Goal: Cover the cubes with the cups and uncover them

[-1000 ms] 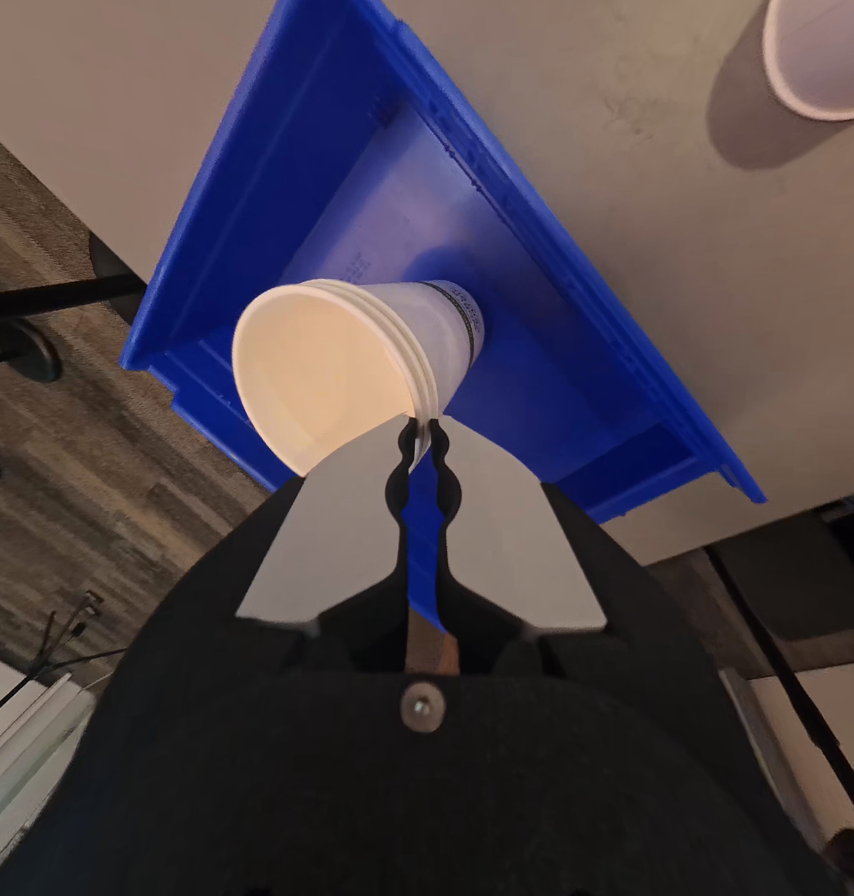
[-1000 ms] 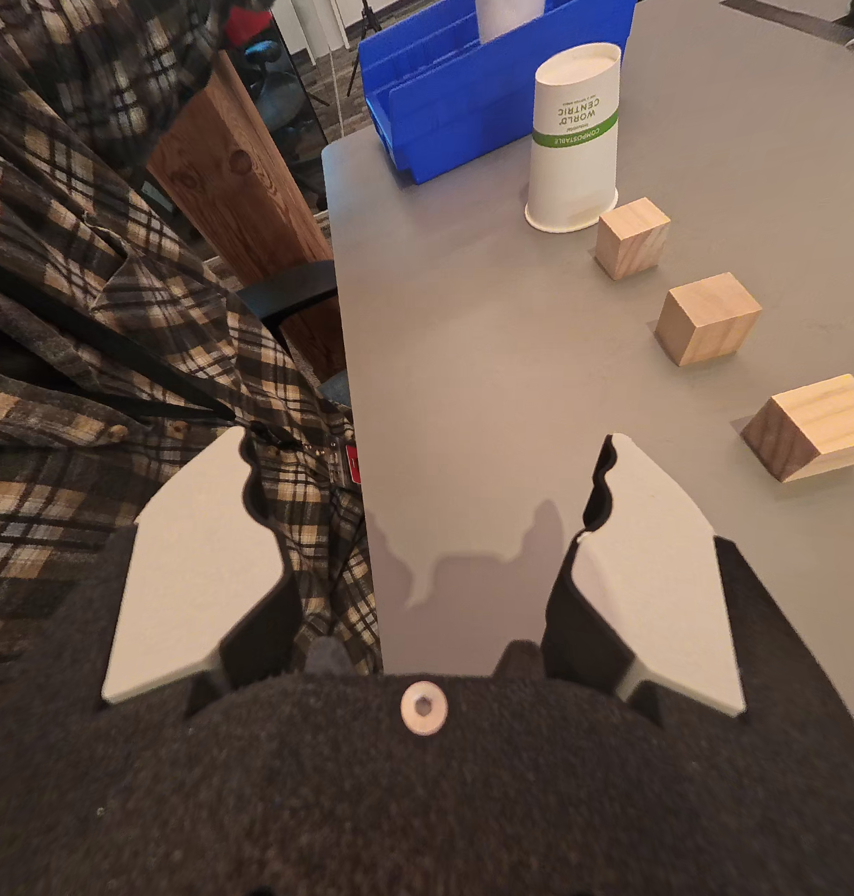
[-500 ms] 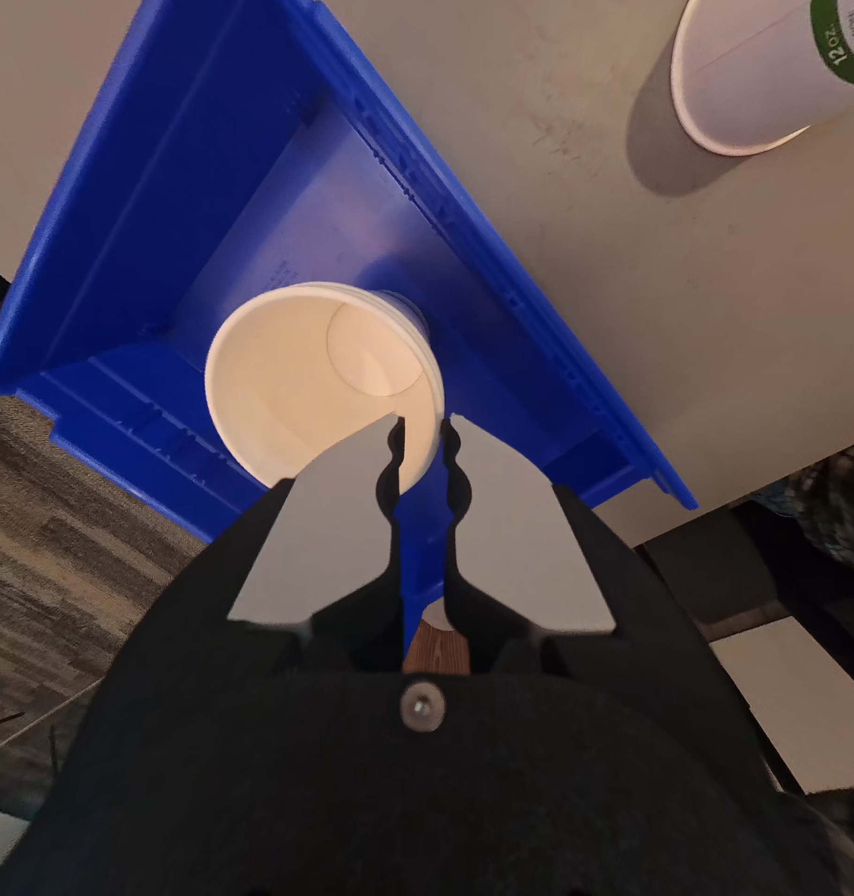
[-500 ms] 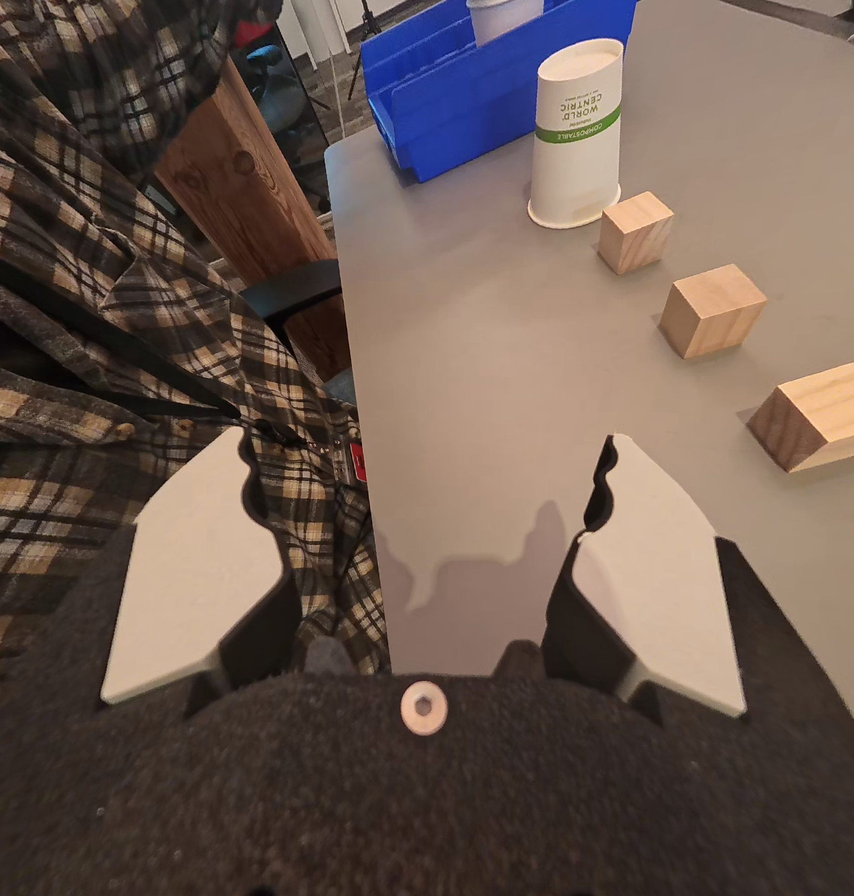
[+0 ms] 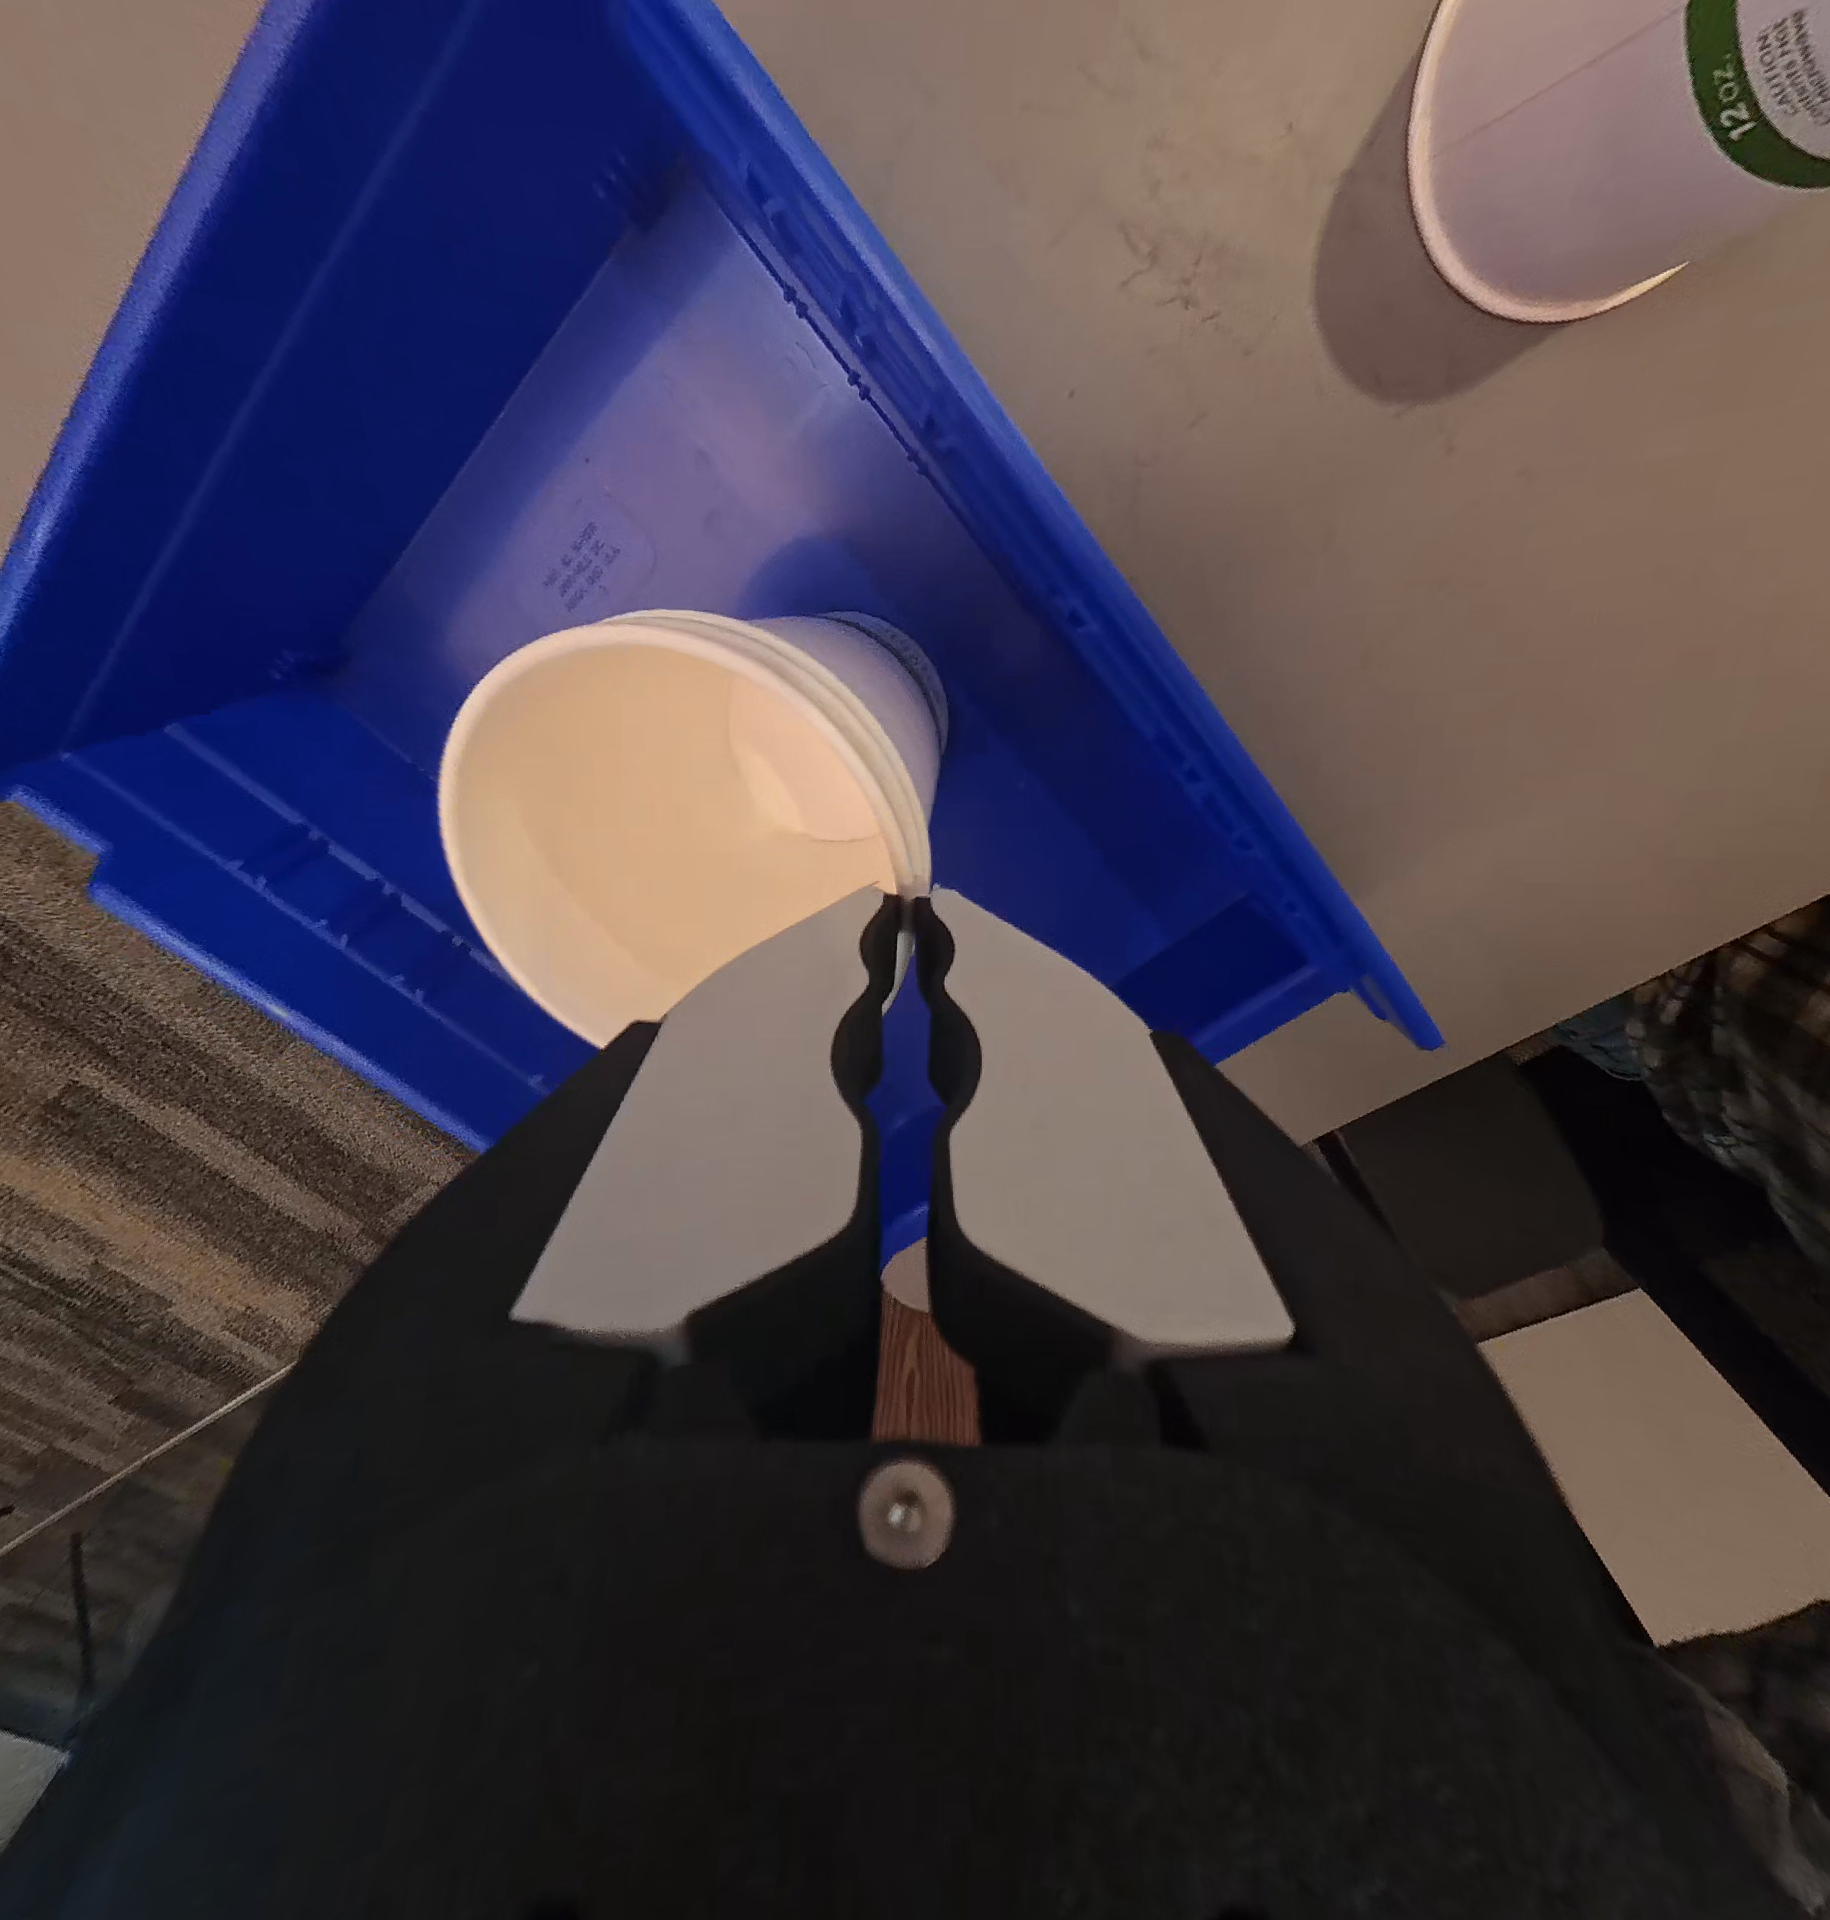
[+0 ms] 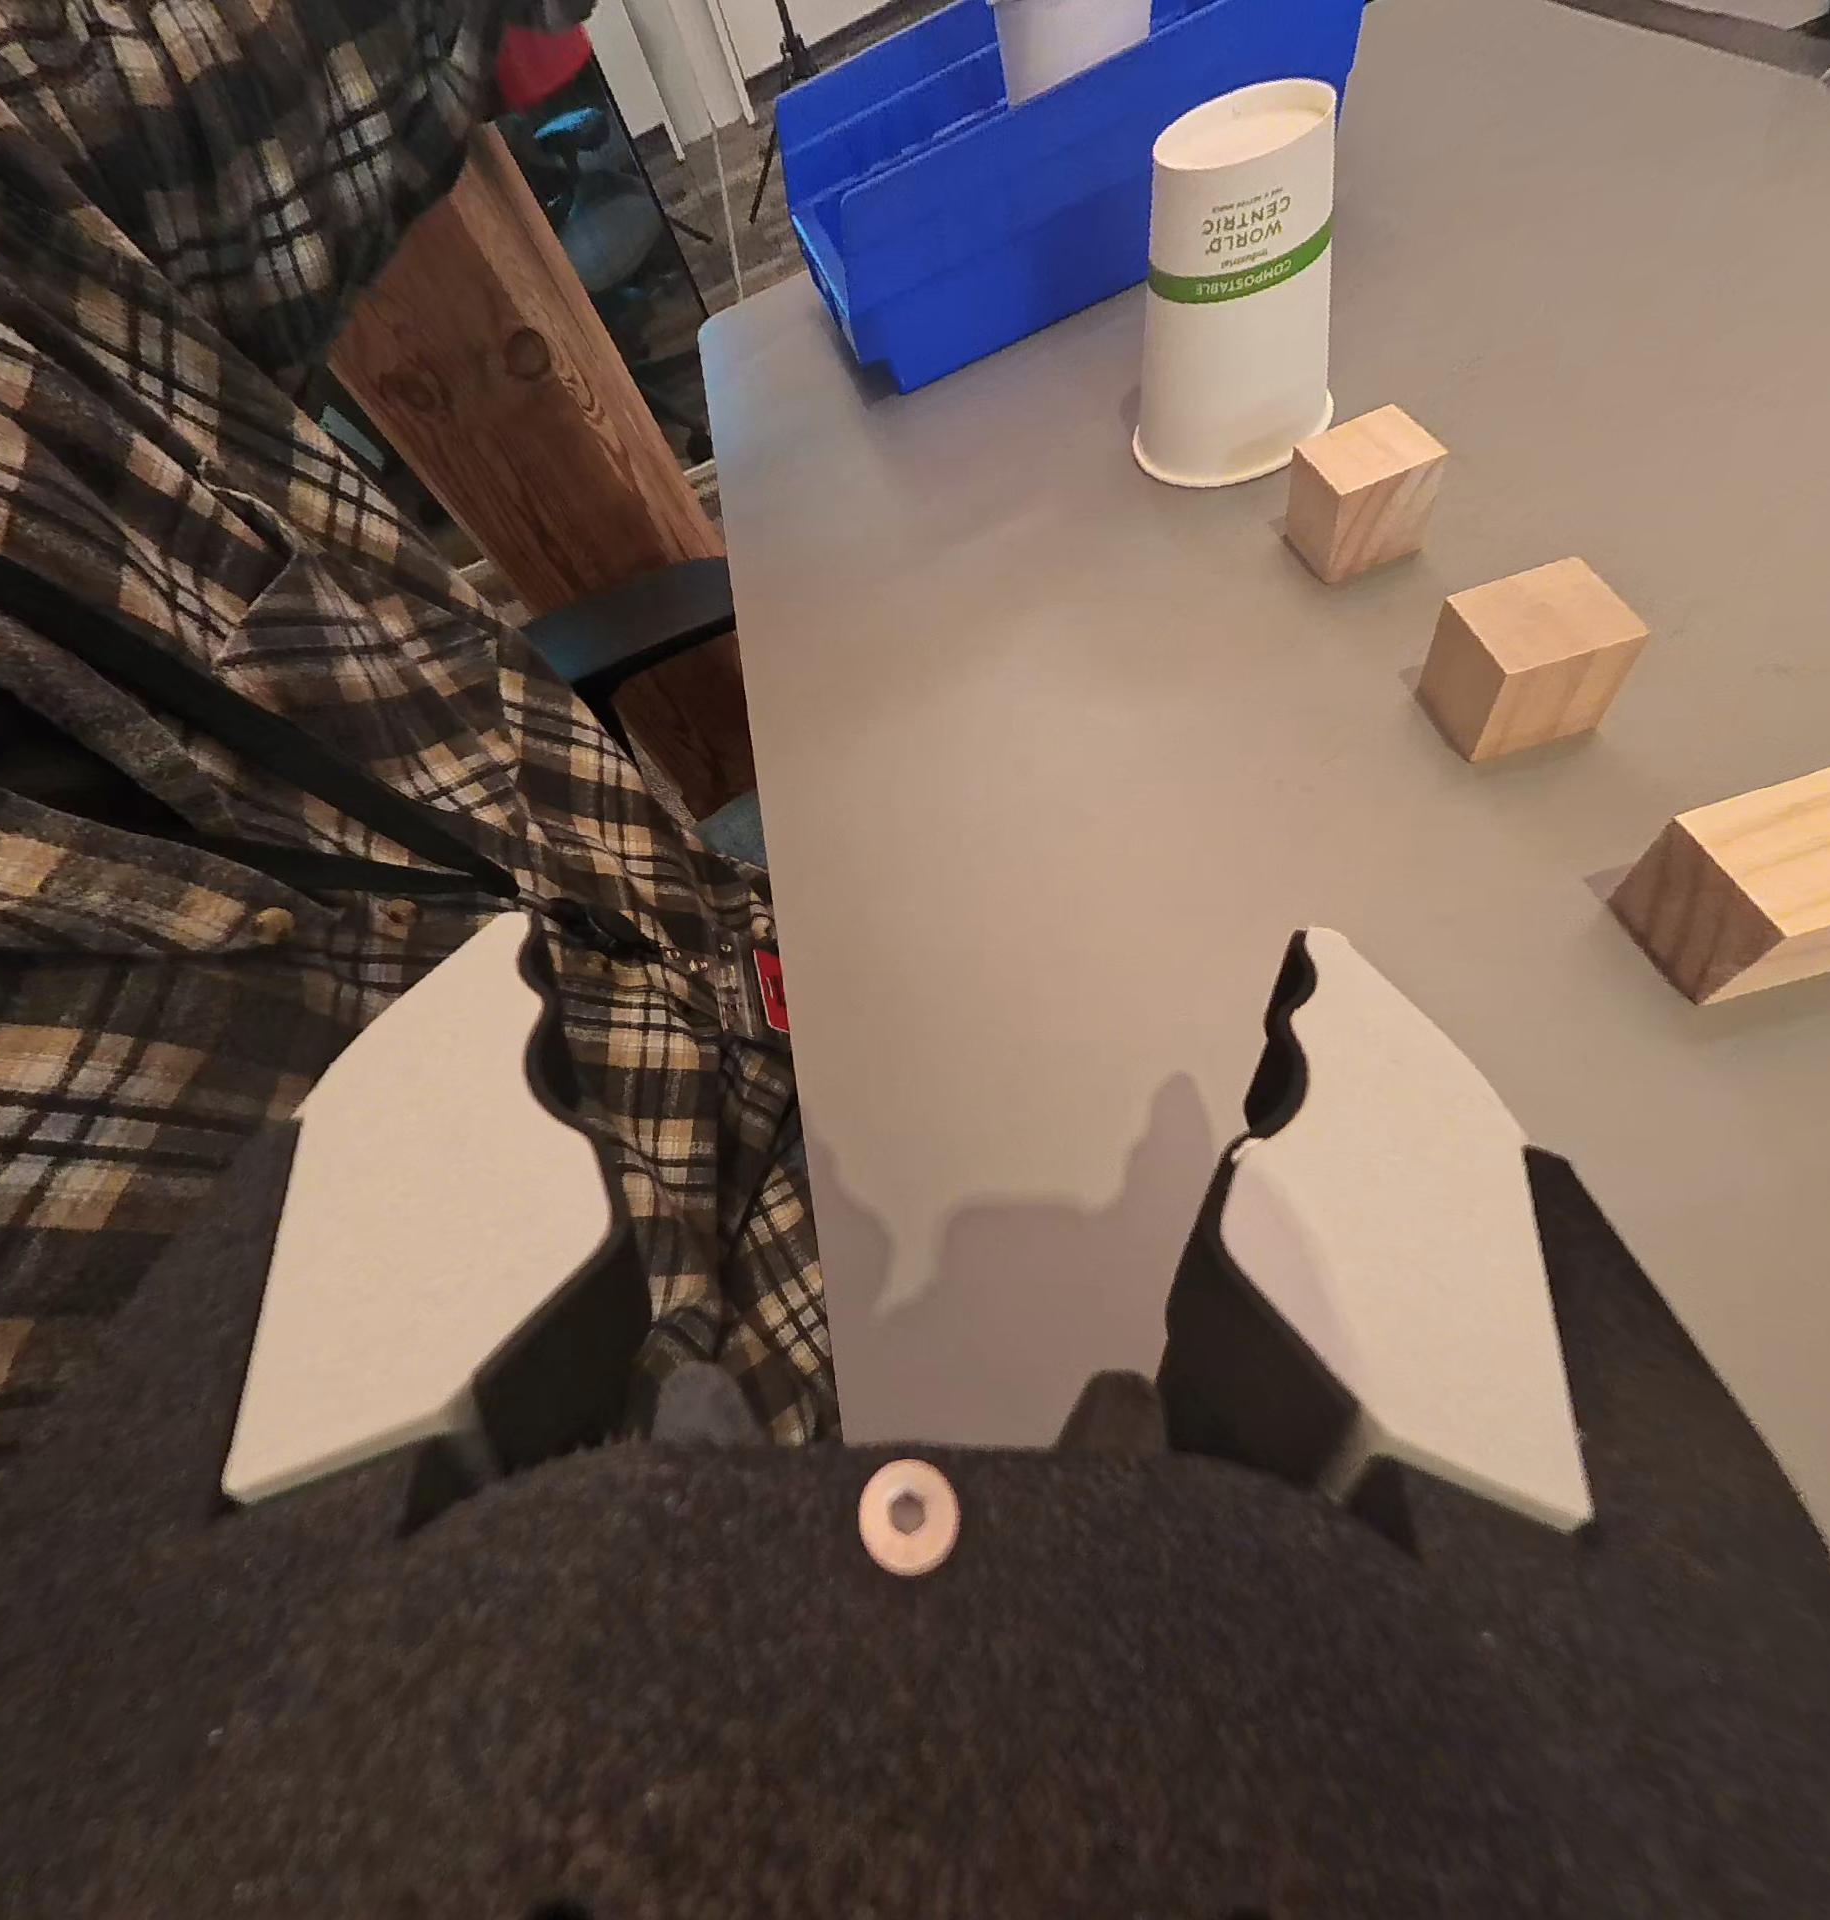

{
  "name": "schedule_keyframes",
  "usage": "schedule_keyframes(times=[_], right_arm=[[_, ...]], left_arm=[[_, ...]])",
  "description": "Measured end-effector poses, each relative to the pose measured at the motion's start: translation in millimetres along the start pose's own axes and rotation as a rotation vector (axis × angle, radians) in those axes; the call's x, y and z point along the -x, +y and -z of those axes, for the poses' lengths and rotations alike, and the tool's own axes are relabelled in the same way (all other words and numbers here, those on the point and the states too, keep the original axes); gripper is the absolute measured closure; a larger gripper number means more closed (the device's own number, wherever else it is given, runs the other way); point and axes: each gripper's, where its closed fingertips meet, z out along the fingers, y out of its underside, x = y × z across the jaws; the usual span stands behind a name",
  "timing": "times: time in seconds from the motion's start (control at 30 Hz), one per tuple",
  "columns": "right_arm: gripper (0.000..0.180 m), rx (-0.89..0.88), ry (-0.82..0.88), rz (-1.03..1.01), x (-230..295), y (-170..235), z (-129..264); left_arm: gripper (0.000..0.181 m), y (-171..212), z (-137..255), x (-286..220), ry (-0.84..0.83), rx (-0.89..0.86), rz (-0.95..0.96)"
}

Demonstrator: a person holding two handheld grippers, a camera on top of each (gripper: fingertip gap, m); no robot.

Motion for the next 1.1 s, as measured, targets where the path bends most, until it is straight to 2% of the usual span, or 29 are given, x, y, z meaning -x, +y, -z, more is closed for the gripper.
schedule_keyframes(times=[0.37, 0.63, 0.83, 1.1], right_arm=[[0.055, -0.008, -0.003, 0.001, 2, 2, 1], [0.054, -0.075, 0.002, 0.007, 1, -6, 1], [0.054, -0.275, -0.004, 0.002, -1, -28, -1], [0.049, -0.674, 0.020, 0.038, -13, -91, -21]], left_arm=[[0.178, -2, 30, 5, -0.101, -0.036, -0.002], [0.178, -4, 77, 1, -0.198, -0.097, 0.017], [0.178, -14, 125, -3, -0.203, -0.293, 0.105], [0.178, -53, 167, -49, 0.066, -0.666, 0.159]])
